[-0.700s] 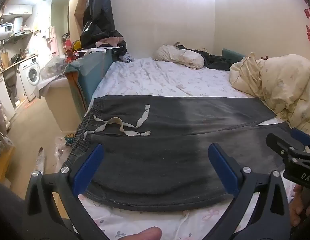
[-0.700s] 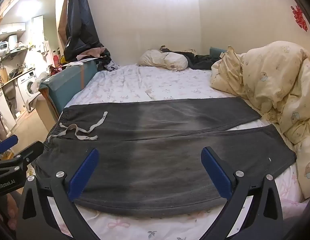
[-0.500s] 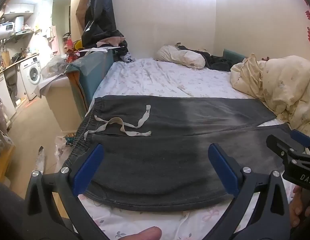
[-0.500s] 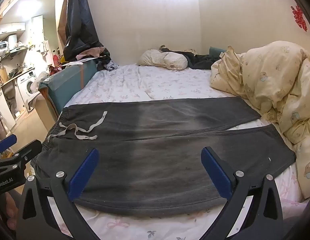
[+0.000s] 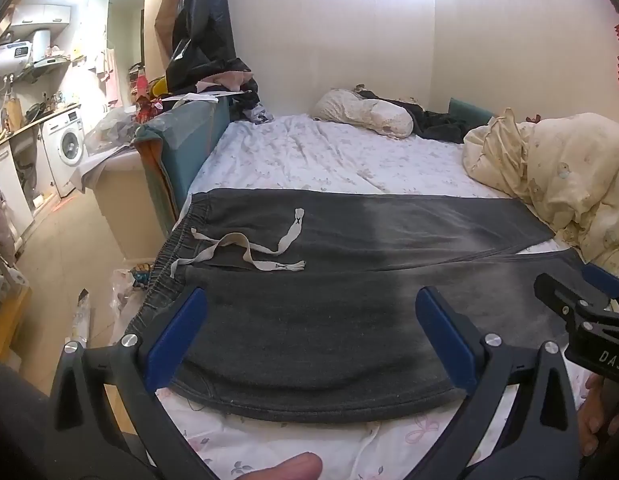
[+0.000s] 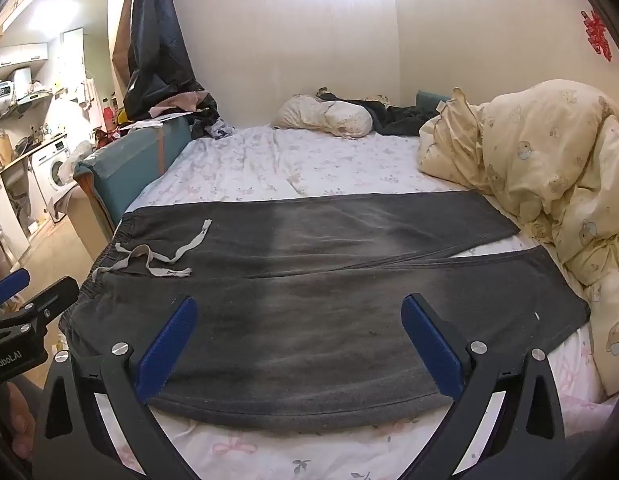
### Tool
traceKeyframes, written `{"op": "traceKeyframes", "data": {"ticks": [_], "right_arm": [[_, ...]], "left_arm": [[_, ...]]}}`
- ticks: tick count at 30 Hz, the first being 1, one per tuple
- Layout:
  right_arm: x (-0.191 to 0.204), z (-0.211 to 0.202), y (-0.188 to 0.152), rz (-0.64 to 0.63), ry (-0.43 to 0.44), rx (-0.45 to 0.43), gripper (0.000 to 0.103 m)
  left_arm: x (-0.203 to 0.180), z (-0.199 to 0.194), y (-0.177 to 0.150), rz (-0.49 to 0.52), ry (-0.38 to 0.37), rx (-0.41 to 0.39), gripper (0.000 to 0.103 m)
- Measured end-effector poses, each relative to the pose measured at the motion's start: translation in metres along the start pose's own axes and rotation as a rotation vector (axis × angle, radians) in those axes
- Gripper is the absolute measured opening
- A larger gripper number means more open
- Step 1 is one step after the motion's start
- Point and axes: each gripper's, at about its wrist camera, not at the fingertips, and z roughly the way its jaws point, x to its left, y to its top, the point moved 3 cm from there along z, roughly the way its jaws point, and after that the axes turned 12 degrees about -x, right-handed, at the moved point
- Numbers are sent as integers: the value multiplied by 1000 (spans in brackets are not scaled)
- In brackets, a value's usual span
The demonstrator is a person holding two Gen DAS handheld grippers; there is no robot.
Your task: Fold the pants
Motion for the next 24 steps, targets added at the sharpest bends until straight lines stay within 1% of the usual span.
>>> {"op": "traceKeyframes", "data": {"ticks": [16, 17, 24], "right_arm": [[0, -1, 0, 4, 2, -1, 103], [0, -1, 0, 4, 1, -2, 103], [0, -2, -2, 7, 8, -3, 103]], "left_arm": [[7, 1, 3, 1, 3, -4, 102], [2, 0, 0, 3, 4, -1, 102], [4, 0, 2, 6, 3, -4, 102]]}}
